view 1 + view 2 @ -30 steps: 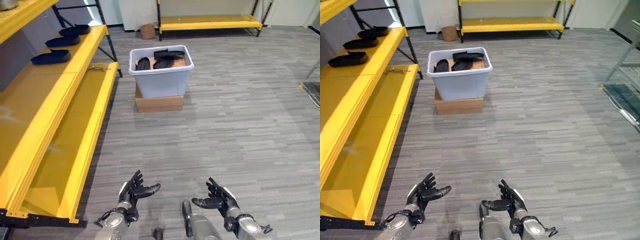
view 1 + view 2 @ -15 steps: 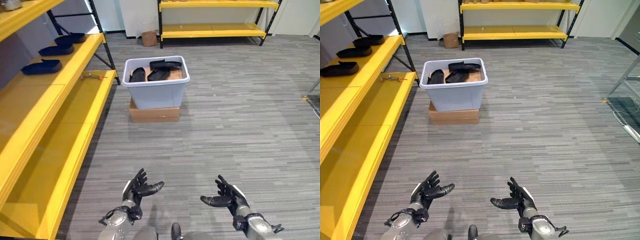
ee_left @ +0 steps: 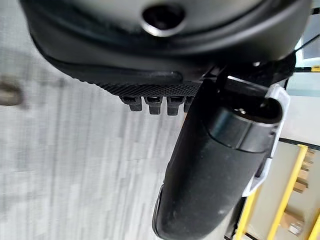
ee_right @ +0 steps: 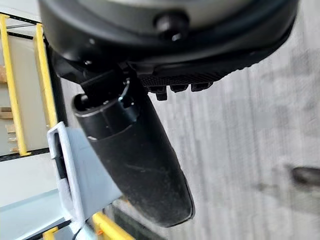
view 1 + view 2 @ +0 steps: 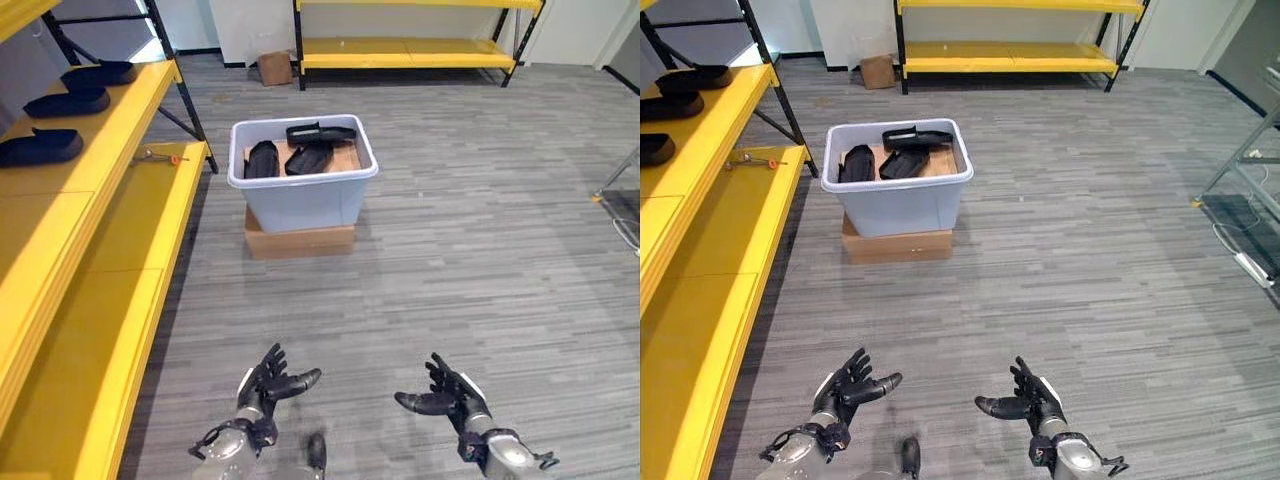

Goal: Move parts from the plastic box to the shelf.

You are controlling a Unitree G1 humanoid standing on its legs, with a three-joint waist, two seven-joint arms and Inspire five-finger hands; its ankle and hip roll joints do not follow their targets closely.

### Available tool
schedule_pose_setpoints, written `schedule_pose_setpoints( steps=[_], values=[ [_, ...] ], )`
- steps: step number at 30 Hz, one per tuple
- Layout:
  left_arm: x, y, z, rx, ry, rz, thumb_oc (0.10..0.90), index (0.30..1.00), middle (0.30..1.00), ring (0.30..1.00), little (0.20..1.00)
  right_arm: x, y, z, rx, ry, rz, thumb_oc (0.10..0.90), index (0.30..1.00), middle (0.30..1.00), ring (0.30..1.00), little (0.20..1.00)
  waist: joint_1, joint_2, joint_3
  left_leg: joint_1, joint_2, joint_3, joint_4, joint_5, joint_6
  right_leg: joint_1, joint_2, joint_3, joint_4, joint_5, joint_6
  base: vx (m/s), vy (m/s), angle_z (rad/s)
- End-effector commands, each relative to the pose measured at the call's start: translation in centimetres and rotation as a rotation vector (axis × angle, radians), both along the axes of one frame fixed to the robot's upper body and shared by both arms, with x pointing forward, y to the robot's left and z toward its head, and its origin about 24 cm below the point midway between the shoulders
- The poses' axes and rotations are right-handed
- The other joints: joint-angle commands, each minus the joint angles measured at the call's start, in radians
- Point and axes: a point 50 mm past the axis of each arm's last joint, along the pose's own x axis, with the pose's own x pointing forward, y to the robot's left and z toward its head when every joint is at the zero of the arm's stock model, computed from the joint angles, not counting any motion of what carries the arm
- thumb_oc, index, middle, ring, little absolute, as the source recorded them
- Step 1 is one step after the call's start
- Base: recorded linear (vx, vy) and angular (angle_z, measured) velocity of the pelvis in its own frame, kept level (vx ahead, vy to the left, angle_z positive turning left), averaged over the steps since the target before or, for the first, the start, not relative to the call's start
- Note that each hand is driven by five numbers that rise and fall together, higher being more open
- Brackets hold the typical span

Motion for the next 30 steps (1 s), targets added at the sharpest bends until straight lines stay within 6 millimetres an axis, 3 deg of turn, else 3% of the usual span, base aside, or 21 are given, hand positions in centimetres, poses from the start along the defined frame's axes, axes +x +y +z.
schedule_pose_setpoints(
  steps=[1, 2, 5, 7, 8, 9, 11, 12, 14, 16, 20, 22, 24, 27, 28, 30],
  values=[
    [2.4, 0.8, 3.7, 0.03, -0.217, -0.001, 0.9, 1.0, 1.0, 1.0, 1.0, 2.4, 1.2, 3.0, 0.027, -0.195, 0.067, 0.9, 1.0, 1.0, 1.0, 1.0, 0.036, -0.026, -0.047, -0.073, 0.028, -0.017, 0.147, -0.101, -0.035, -0.126, -0.063, 0.012, 0.136, 0.24, 0.058, 0.13, 0.142, 0.0],
    [2.6, 1.0, 3.9, 0.046, -0.226, -0.011, 0.9, 1.0, 1.0, 1.0, 1.0, 2.4, 1.4, 3.1, 0.026, -0.2, 0.079, 0.9, 1.0, 1.0, 1.0, 1.0, 0.023, -0.018, -0.023, -0.047, 0.026, -0.028, 0.145, -0.11, -0.023, -0.197, -0.052, 0.014, 0.275, 0.301, 0.067, 0.19, 0.171, -0.05],
    [2.4, 1.2, 3.8, 0.063, -0.218, -0.019, 0.9, 1.0, 1.0, 1.0, 1.0, 2.0, 1.4, 2.9, 0.021, -0.19, 0.078, 0.9, 1.0, 1.0, 1.0, 1.0, 0.017, -0.005, -0.012, -0.013, 0.025, -0.038, 0.143, -0.118, -0.014, -0.252, -0.05, -0.016, 0.346, 0.297, 0.052, 0.15, 0.087, 0.26],
    [2.2, 1.3, 3.6, 0.06, -0.209, -0.015, 0.9, 1.0, 1.0, 1.0, 1.0, 1.8, 1.2, 2.6, 0.028, -0.179, 0.06, 0.9, 1.0, 1.0, 1.0, 1.0, -0.002, 0.007, -0.008, 0.034, 0.025, -0.052, 0.121, -0.121, -0.017, -0.317, -0.021, -0.035, 0.293, 0.265, 0.041, 0.26, 0.028, 0.07],
    [2.0, 1.5, 3.4, 0.056, -0.202, -0.004, 0.9, 1.0, 1.0, 1.0, 1.0, 1.7, 1.0, 2.7, 0.036, -0.18, 0.045, 0.9, 1.0, 1.0, 1.0, 1.0, -0.015, 0.004, -0.006, 0.075, 0.018, -0.057, 0.104, -0.136, -0.024, -0.35, -0.007, -0.057, 0.186, 0.259, 0.041, 0.26, -0.001, -0.09],
    [2.0, 1.5, 3.4, 0.056, -0.202, -0.004, 0.9, 1.0, 1.0, 1.0, 1.0, 1.7, 1.0, 2.7, 0.035, -0.18, 0.045, 0.9, 1.0, 1.0, 1.0, 1.0, -0.016, 0.006, -0.003, 0.079, 0.02, -0.059, 0.103, -0.137, -0.024, -0.345, -0.007, -0.059, 0.184, 0.259, 0.041, 0.28, -0.028, -0.06],
    [1.8, 1.6, 3.2, 0.047, -0.193, 0.021, 0.9, 1.0, 1.0, 1.0, 1.0, 1.8, 0.8, 2.7, 0.018, -0.18, 0.053, 0.9, 1.0, 1.0, 1.0, 1.0, -0.03, -0.003, -0.005, 0.147, 0.01, -0.068, 0.068, -0.151, -0.038, -0.379, -0.017, -0.121, -0.016, 0.322, 0.064, 0.39, -0.076, 0.13],
    [1.8, 1.6, 3.2, 0.045, -0.196, 0.018, 0.9, 1.0, 1.0, 1.0, 1.0, 1.9, 0.8, 2.8, 0.012, -0.181, 0.063, 0.9, 1.0, 1.0, 1.0, 1.0, -0.04, -0.006, -0.004, 0.168, 0.01, -0.075, 0.063, -0.152, -0.043, -0.386, -0.006, -0.109, -0.062, 0.342, 0.069, 0.36, -0.072, 0.22],
    [1.8, 1.5, 3.1, 0.044, -0.195, 0.019, 0.9, 1.0, 1.0, 1.0, 1.0, 1.8, 0.9, 2.8, 0.006, -0.181, 0.08, 0.9, 1.0, 1.0, 1.0, 1.0, -0.046, -0.004, -0.006, 0.199, 0.017, -0.087, 0.058, -0.155, -0.049, -0.389, 0.007, -0.108, -0.095, 0.361, 0.073, 0.3, -0.097, 0.13],
    [1.6, 1.0, 2.8, 0.031, -0.186, 0.001, 0.9, 1.0, 1.0, 1.0, 1.0, 1.5, 0.7, 2.6, 0.006, -0.167, 0.076, 0.9, 1.0, 1.0, 1.0, 1.0, -0.044, -0.013, -0.032, 0.213, 0.028, -0.089, 0.075, -0.166, -0.066, -0.328, 0.016, -0.102, -0.126, 0.362, 0.044, 0.42, -0.164, 0.09],
    [2.0, 0.4, 2.9, 0.008, -0.193, -0.002, 0.9, 1.0, 1.0, 1.0, 1.0, 1.9, 0.4, 3.0, 0.011, -0.184, 0.065, 0.9, 1.0, 1.0, 1.0, 1.0, -0.047, -0.006, -0.052, 0.205, 0.057, -0.095, 0.093, -0.148, -0.093, -0.3, 0.029, -0.114, -0.141, 0.357, 0.027, 0.21, -0.112, 0.19],
    [2.2, 0.1, 2.9, -0.001, -0.195, -0.011, 0.9, 1.0, 1.0, 1.0, 1.0, 2.0, 0.1, 3.2, 0.002, -0.194, 0.061, 0.9, 1.0, 1.0, 1.0, 1.0, -0.051, -0.002, -0.058, 0.191, 0.076, -0.095, 0.115, -0.133, -0.114, -0.294, 0.034, -0.127, -0.134, 0.338, 0.016, 0.23, -0.147, 0.17],
    [2.5, -0.3, 2.9, -0.017, -0.195, -0.008, 0.9, 1.0, 1.0, 1.0, 1.0, 2.3, -0.1, 3.3, -0.006, -0.195, 0.059, 0.9, 1.0, 1.0, 1.0, 1.0, -0.054, -0.008, -0.042, 0.112, 0.097, -0.087, 0.31, -0.06, -0.161, -0.265, 0.041, -0.132, -0.116, 0.29, -0.016, 0.2, -0.162, 0.31],
    [2.3, -0.2, 2.8, -0.025, -0.191, 0.008, 0.9, 1.0, 1.0, 1.0, 1.0, 2.3, -0.5, 3.7, -0.043, -0.204, 0.09, 0.9, 1.0, 1.0, 1.0, 1.0, -0.029, -0.031, 0.002, -0.018, 0.042, -0.114, 0.576, 0.022, -0.174, -0.215, 0.029, -0.13, -0.124, 0.27, -0.046, 0.13, -0.125, 0.17],
    [2.3, -0.2, 2.9, -0.027, -0.191, 0.011, 0.9, 1.0, 1.0, 1.0, 1.0, 2.3, -0.6, 3.8, -0.056, -0.211, 0.096, 0.9, 1.0, 1.0, 1.0, 1.0, -0.024, -0.042, 0.013, -0.061, 0.045, -0.096, 0.576, 0.026, -0.167, -0.2, 0.012, -0.137, -0.133, 0.269, -0.046, 0.15, -0.101, 0.01],
    [2.3, -0.1, 2.8, -0.024, -0.186, 0.008, 0.9, 1.0, 1.0, 1.0, 1.0, 2.3, -0.9, 3.8, -0.061, -0.207, 0.072, 0.9, 1.0, 1.0, 1.0, 1.0, -0.015, -0.055, 0.031, -0.155, 0.071, -0.019, 0.488, -0.025, -0.144, -0.162, -0.012, -0.148, -0.152, 0.256, -0.038, 0.15, -0.044, 0.16]
  ],
)
